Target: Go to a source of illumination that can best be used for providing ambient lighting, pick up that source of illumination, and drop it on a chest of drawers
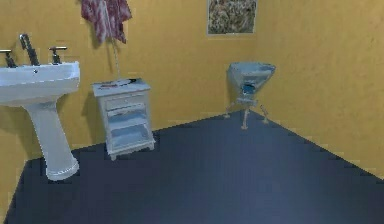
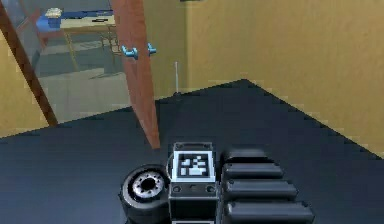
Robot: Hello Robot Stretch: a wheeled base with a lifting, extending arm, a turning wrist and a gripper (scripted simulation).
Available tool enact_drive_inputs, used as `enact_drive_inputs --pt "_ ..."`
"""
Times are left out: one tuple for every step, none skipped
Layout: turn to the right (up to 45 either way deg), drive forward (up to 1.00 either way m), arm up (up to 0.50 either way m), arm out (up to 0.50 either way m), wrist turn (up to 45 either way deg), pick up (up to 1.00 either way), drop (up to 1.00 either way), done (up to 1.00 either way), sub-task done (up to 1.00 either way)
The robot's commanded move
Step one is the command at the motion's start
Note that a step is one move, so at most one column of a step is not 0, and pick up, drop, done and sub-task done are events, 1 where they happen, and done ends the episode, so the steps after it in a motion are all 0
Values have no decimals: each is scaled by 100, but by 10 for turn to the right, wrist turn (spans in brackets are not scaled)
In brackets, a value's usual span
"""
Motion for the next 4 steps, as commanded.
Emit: enact_drive_inputs --pt "-90 0 0 0 0 0 0 0 0" --pt "0 100 0 0 0 0 0 0 0" --pt "-60 0 0 0 0 0 0 0 0" --pt "-30 0 0 0 0 0 0 0 0"
